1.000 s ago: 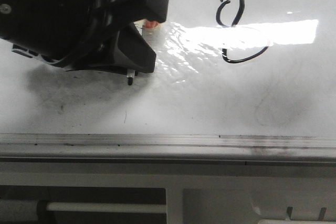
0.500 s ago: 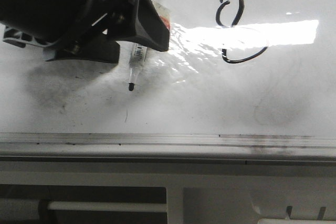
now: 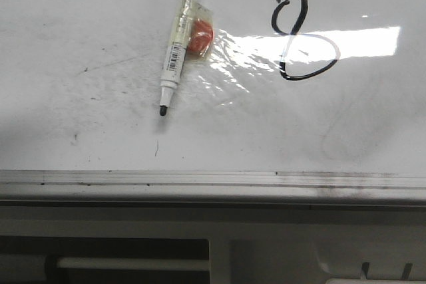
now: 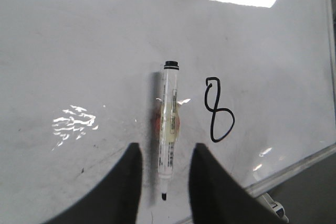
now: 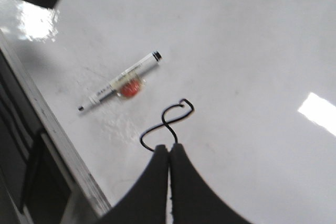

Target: Write number 8 on whiteboard

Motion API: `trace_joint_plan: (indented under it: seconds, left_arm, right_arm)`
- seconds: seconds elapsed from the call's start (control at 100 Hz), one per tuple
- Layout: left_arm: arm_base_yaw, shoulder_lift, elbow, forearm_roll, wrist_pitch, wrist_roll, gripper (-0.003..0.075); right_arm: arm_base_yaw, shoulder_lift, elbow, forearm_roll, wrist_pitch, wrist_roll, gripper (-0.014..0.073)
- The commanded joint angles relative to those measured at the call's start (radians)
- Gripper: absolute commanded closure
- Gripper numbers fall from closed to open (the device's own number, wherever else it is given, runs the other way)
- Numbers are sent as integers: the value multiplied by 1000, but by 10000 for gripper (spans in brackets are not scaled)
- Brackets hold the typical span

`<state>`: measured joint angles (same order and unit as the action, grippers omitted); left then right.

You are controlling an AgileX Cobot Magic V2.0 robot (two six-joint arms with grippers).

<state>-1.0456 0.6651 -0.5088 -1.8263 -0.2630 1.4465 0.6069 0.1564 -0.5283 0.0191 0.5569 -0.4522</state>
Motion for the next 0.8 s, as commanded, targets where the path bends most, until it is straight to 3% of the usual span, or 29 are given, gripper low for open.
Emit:
trace_joint_plan:
  seconds: [0.0,0.21,0.79]
  left_arm:
    - [-23,-98,47,10,15,5,738]
    - [-27,-221,159,6,16,3,741]
    - [-27,-227,250,8,14,3,741]
  right_arm:
    - [-6,-66,26,-68,-65,19,652]
    - [-6,-176,49,-66,-76,19,658]
    - [-6,-180,49,-66,-78,19,658]
